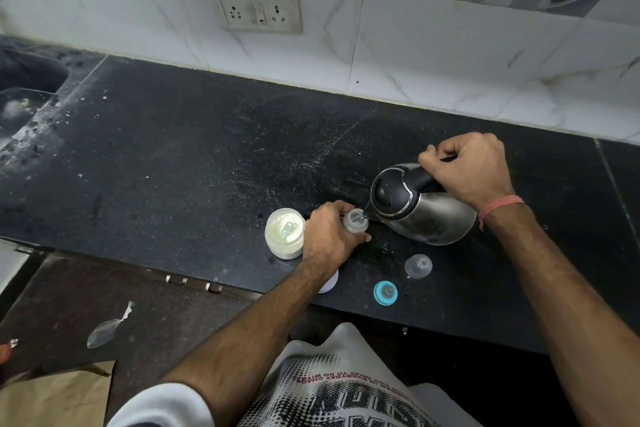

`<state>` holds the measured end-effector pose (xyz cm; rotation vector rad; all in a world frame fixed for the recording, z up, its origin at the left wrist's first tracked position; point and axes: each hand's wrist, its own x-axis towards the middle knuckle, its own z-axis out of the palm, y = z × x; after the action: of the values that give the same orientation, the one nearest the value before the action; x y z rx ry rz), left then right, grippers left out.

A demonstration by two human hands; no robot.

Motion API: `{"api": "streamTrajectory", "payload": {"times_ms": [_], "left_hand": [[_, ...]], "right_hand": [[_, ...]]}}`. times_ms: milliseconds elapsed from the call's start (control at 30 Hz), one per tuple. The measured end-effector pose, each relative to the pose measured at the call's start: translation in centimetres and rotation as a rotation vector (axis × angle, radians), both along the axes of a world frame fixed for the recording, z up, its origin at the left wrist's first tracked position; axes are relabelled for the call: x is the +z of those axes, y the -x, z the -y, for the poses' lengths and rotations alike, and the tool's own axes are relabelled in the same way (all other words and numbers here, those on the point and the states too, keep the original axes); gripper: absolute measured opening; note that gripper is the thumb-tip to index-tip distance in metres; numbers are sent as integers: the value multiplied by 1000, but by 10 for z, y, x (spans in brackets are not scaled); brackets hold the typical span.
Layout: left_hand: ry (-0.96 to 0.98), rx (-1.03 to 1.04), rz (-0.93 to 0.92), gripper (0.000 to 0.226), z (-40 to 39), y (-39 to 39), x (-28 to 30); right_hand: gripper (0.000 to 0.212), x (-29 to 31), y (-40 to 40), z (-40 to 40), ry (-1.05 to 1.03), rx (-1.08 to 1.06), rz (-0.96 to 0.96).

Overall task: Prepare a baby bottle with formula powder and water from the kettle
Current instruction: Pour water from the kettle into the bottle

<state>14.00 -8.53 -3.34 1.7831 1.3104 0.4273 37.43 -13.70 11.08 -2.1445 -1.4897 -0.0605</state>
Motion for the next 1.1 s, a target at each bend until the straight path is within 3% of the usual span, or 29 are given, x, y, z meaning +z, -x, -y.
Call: {"api": "streamTrajectory", "payload": {"times_ms": [1100], "left_hand": [[15,-2,12,57,-2,-1,-5]], "right_hand": [[53,-1,-1,-2,-15,21,-4]]}}
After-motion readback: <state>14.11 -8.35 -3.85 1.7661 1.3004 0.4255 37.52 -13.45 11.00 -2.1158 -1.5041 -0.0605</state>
